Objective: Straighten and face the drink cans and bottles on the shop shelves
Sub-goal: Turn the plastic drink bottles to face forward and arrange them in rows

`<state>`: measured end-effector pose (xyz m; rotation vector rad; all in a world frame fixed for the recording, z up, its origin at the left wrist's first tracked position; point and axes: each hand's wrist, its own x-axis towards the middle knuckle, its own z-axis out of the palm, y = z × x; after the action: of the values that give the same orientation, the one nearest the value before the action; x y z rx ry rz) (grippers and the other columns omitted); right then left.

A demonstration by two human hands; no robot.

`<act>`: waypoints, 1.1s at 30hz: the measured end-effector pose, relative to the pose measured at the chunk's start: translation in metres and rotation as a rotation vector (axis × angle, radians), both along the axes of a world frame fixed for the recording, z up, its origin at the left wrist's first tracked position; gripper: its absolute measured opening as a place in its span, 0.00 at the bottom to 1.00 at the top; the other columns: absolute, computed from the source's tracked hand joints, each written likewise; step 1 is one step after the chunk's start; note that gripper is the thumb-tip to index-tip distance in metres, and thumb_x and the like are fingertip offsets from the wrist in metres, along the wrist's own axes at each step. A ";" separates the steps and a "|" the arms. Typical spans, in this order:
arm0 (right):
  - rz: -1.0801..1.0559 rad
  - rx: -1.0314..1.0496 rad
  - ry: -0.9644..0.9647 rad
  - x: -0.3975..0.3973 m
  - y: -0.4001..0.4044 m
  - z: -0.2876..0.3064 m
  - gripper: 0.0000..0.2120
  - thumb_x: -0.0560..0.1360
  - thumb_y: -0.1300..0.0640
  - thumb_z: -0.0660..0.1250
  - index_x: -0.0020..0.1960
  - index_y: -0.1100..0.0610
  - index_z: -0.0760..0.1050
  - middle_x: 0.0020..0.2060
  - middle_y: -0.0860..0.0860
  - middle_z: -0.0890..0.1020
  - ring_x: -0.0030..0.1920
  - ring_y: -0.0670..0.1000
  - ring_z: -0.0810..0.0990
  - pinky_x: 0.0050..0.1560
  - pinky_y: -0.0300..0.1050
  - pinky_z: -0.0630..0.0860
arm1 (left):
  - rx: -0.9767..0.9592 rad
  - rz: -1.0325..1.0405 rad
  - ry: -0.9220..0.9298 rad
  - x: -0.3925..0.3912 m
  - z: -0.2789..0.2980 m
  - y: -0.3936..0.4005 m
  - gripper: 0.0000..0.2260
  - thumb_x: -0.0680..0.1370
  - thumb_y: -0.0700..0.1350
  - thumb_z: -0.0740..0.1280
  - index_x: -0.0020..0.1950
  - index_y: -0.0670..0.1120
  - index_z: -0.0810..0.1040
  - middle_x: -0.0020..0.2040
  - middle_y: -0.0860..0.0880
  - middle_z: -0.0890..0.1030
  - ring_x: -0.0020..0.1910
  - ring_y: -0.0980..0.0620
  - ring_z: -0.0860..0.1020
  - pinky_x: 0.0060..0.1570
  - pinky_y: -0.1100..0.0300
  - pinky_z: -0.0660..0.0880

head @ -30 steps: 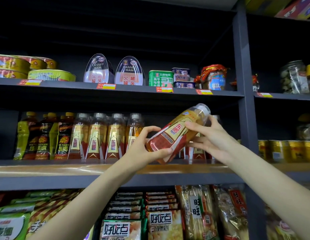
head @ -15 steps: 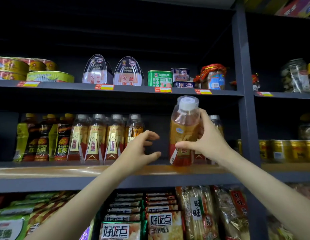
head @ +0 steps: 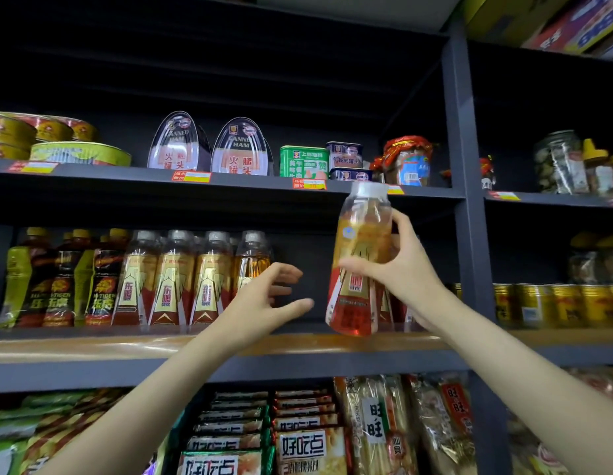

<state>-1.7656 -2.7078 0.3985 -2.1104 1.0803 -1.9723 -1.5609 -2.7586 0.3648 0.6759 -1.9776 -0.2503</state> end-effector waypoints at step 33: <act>-0.219 0.181 0.120 0.023 -0.096 -0.016 0.59 0.64 0.60 0.79 0.77 0.44 0.38 0.72 0.54 0.63 0.71 0.55 0.65 0.67 0.53 0.64 | 0.020 0.308 -0.062 0.016 0.015 -0.036 0.16 0.77 0.43 0.64 0.65 0.47 0.69 0.57 0.50 0.76 0.55 0.53 0.75 0.50 0.63 0.74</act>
<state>-1.7426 -2.8040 0.3827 -2.1163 1.5080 -1.7673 -1.5444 -2.7944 0.3798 0.9984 -1.8995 -0.0628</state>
